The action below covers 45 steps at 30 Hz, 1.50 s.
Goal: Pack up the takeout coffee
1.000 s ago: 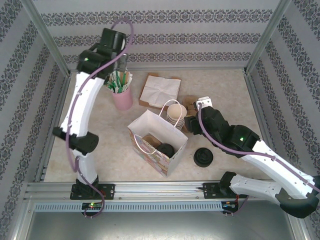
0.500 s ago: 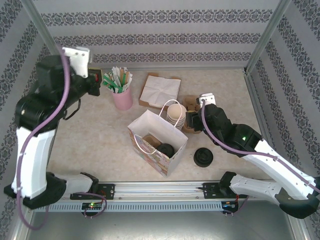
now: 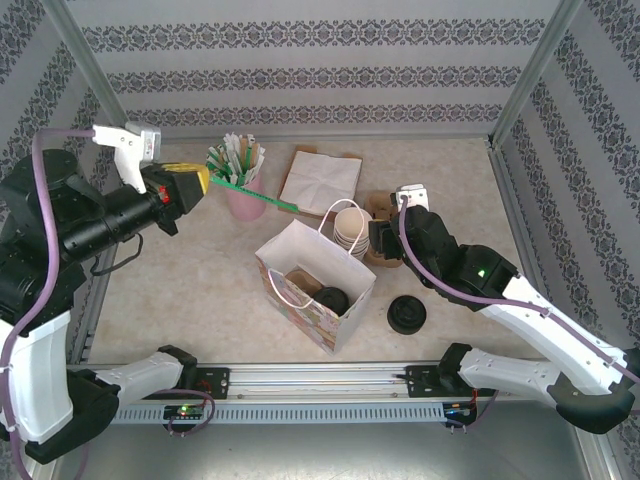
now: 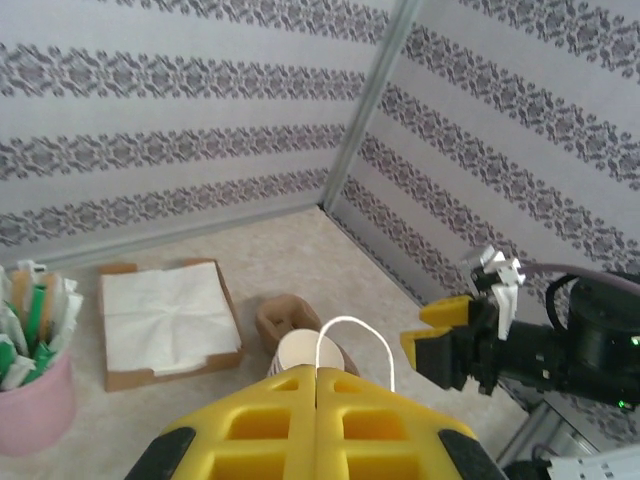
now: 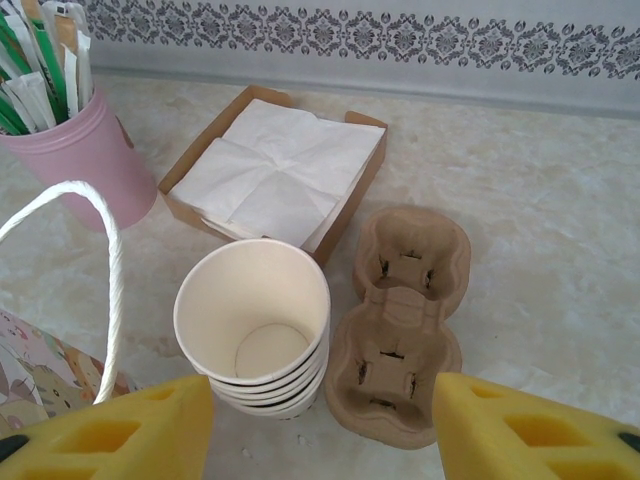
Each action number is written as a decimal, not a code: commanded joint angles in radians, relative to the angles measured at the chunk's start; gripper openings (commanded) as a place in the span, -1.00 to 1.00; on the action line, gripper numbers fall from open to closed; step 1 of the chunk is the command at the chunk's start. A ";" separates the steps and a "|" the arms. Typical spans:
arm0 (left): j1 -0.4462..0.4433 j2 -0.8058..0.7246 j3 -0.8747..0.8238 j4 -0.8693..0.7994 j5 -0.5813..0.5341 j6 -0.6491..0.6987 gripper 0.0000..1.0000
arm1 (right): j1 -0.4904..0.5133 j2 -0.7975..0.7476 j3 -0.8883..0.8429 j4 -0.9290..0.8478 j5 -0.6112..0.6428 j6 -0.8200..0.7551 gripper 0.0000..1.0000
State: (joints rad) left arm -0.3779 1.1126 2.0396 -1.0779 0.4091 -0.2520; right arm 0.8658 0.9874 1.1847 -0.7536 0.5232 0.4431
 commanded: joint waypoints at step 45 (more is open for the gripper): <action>-0.108 0.387 -0.255 -0.100 -0.251 -0.036 0.39 | -0.412 -0.079 -0.210 0.225 -0.302 -0.030 0.31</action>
State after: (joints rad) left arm -0.4740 1.4853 1.7210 -1.1320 0.2481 -0.2703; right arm 0.5095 0.9234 0.9924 -0.5854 0.3481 0.4370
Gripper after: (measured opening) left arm 0.694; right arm 0.654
